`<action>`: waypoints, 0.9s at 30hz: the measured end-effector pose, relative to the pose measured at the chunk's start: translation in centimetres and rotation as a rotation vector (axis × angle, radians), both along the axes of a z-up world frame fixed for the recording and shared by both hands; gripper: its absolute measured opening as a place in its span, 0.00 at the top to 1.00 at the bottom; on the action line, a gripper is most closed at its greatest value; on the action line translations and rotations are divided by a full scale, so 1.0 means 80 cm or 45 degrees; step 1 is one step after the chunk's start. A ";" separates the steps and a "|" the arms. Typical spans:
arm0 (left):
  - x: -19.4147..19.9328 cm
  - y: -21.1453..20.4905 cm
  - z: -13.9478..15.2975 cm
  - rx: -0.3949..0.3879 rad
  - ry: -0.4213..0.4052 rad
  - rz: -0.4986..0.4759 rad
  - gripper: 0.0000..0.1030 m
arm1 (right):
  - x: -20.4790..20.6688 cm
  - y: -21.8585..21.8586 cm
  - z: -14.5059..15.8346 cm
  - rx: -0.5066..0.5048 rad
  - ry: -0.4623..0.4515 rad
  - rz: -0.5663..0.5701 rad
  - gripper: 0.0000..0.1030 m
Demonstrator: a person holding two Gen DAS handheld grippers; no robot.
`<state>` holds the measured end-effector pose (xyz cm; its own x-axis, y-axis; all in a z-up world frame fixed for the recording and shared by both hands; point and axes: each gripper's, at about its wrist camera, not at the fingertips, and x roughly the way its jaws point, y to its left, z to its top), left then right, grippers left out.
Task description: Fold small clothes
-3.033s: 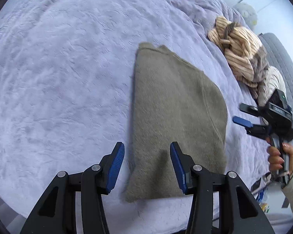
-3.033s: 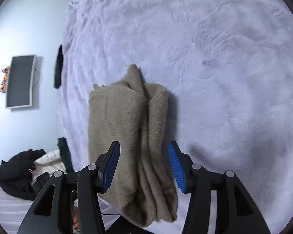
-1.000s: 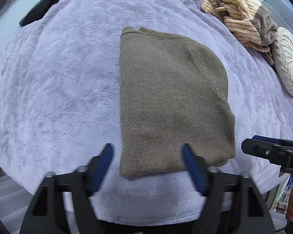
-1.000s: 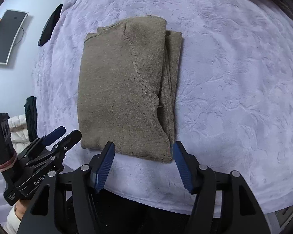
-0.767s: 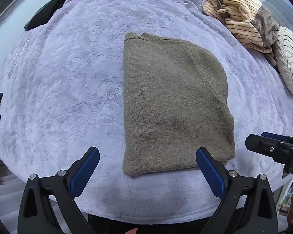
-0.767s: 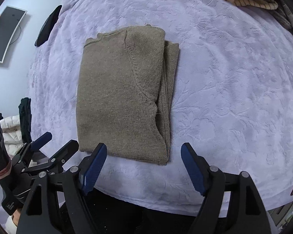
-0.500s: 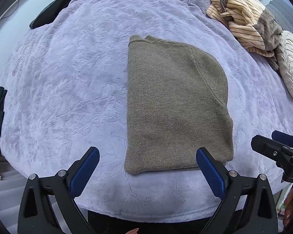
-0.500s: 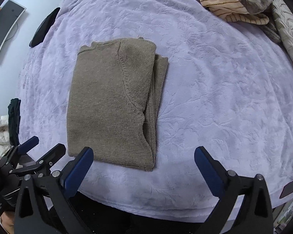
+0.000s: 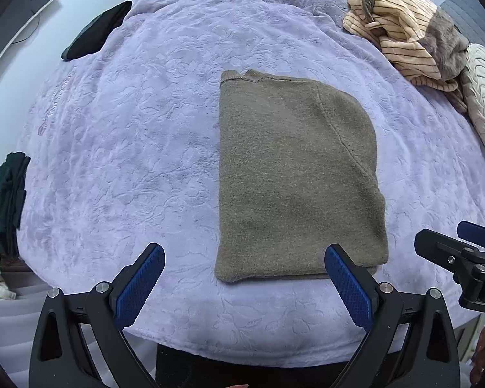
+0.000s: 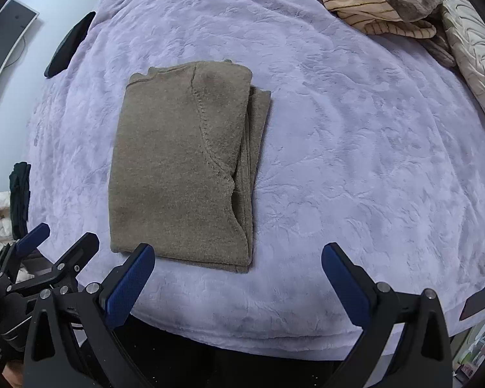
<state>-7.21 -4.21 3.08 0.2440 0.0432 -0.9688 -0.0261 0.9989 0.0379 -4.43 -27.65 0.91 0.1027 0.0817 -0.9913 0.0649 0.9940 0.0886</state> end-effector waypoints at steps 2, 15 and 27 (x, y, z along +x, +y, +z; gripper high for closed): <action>-0.001 -0.001 0.000 0.005 0.004 0.000 0.03 | -0.001 0.001 0.001 -0.007 -0.003 0.002 0.00; -0.007 0.001 0.005 0.018 0.005 0.023 0.03 | -0.003 0.007 0.004 -0.024 -0.007 0.022 0.00; -0.011 -0.001 0.005 0.024 0.008 0.020 0.03 | -0.006 0.009 0.005 -0.027 -0.006 0.018 0.00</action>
<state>-8.08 -4.32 3.48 0.2371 0.0656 -0.9693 -0.0416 0.9975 0.0573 -4.87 -26.94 1.27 0.1065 0.0624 -0.9924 0.0506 0.9964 0.0681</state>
